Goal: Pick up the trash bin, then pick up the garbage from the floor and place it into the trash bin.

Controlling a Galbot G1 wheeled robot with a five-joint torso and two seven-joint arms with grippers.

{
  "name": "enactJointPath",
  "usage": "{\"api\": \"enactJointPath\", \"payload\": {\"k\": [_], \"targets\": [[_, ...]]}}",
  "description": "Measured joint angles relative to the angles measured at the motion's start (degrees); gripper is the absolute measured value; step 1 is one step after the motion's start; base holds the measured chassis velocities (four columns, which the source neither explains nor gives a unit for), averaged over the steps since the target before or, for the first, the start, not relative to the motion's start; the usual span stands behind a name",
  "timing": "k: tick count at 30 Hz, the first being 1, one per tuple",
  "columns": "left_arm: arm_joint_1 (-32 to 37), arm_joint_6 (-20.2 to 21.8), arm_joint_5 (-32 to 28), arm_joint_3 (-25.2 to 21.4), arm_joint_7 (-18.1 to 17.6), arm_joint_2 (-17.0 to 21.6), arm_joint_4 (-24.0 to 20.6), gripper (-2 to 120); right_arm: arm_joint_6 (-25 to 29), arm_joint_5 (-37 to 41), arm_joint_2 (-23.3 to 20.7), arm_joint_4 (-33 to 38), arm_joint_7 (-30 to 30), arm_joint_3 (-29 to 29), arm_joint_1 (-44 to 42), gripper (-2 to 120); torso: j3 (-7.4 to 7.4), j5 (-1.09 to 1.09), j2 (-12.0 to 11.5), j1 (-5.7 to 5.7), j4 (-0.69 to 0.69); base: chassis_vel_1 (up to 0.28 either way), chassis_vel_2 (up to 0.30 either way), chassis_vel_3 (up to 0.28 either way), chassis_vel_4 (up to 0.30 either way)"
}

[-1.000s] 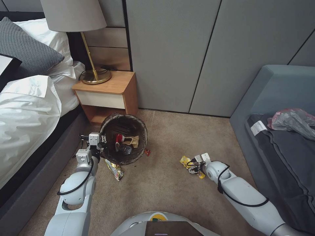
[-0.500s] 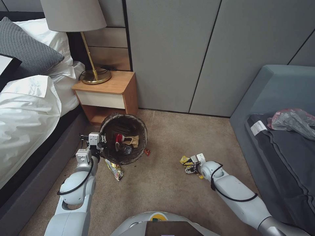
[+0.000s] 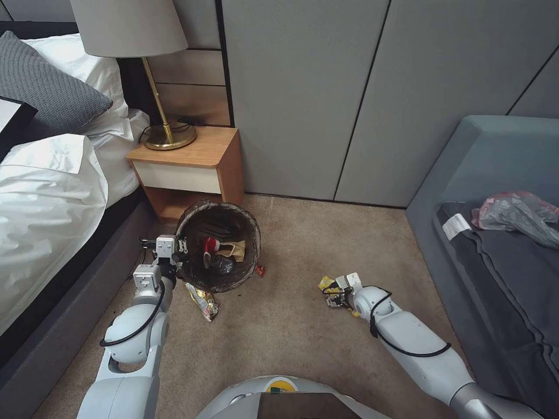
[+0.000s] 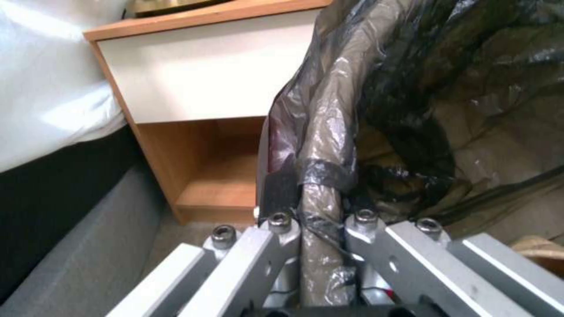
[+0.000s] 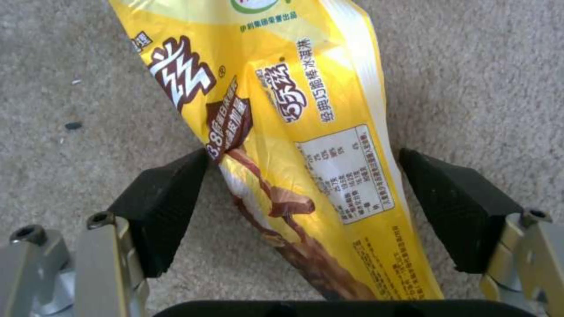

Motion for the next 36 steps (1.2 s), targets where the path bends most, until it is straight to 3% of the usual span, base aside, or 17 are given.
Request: {"api": "enactJointPath", "payload": {"k": [5, 9, 11, 12, 15, 18, 25, 28, 36], "targets": [[0.0, 0.0, 0.0, 0.1, 0.0, 0.1, 0.0, 2, 0.2, -0.1, -0.2, 0.1, 0.0, 0.4, -0.3, 80, 0.00, 0.05, 0.0, 0.00, 0.02, 0.000, 0.000, 0.000, 0.000], [-0.1, 0.1, 0.0, 0.1, 0.0, 0.2, 0.0, 3, 0.3, -0.3, -0.9, 1.3, 0.1, 0.9, -1.1, 71, 0.02, 0.12, 0.0, 0.01, 0.06, 0.000, 0.000, 0.000, 0.000], [-0.1, 0.2, 0.0, 0.2, 0.0, 0.2, -0.2, 2, 0.1, -0.3, -1.6, 2.7, 0.8, 1.6, -1.5, 61, 0.03, 0.07, 0.0, 0.01, 0.02, 0.000, 0.000, 0.000, 0.000], [-0.1, 0.2, 0.0, 0.1, 0.0, 0.2, -0.2, 2, 0.0, -0.4, -2.0, 3.1, 1.0, 1.8, -1.6, 57, 0.03, -0.06, 0.0, 0.01, -0.02, 0.000, 0.000, 0.000, 0.000], [0.0, 0.3, -0.1, 0.1, 0.1, 0.2, -0.4, 2, -0.4, -0.1, -2.4, 4.2, 1.0, 1.9, -1.9, 47, 0.02, 0.09, 0.0, 0.01, -0.05, 0.000, 0.000, 0.000, 0.000], [0.1, 0.3, -0.1, 0.0, 0.1, 0.2, -0.4, 2, -0.6, 0.2, -2.6, 4.6, 1.0, 2.0, -2.0, 37, 0.02, -0.01, 0.0, 0.01, 0.00, 0.000, 0.000, 0.000, 0.000], [0.2, 0.2, -0.1, -0.1, 0.1, 0.2, -0.5, 2, -0.8, 0.4, -2.5, 4.9, 1.0, 2.0, -2.1, 16, 0.02, 0.03, 0.0, 0.01, -0.02, 0.000, 0.000, 0.000, 0.000], [0.0, 0.2, -0.1, -0.2, 0.1, 0.1, -0.4, 2, -0.9, 0.6, -3.1, 5.8, 1.0, 2.3, -2.3, 0, 0.02, 0.03, 0.0, 0.01, 0.00, 0.000, 0.000, 0.000, 0.000], [-0.3, 0.2, -0.1, -0.1, 0.2, 0.1, 0.1, 2, -1.7, 1.9, -4.8, 9.0, 1.5, 3.7, -3.5, 0, 0.01, 0.02, 0.0, 0.01, -0.01, 0.000, 0.000, 0.000, 0.000]]}}
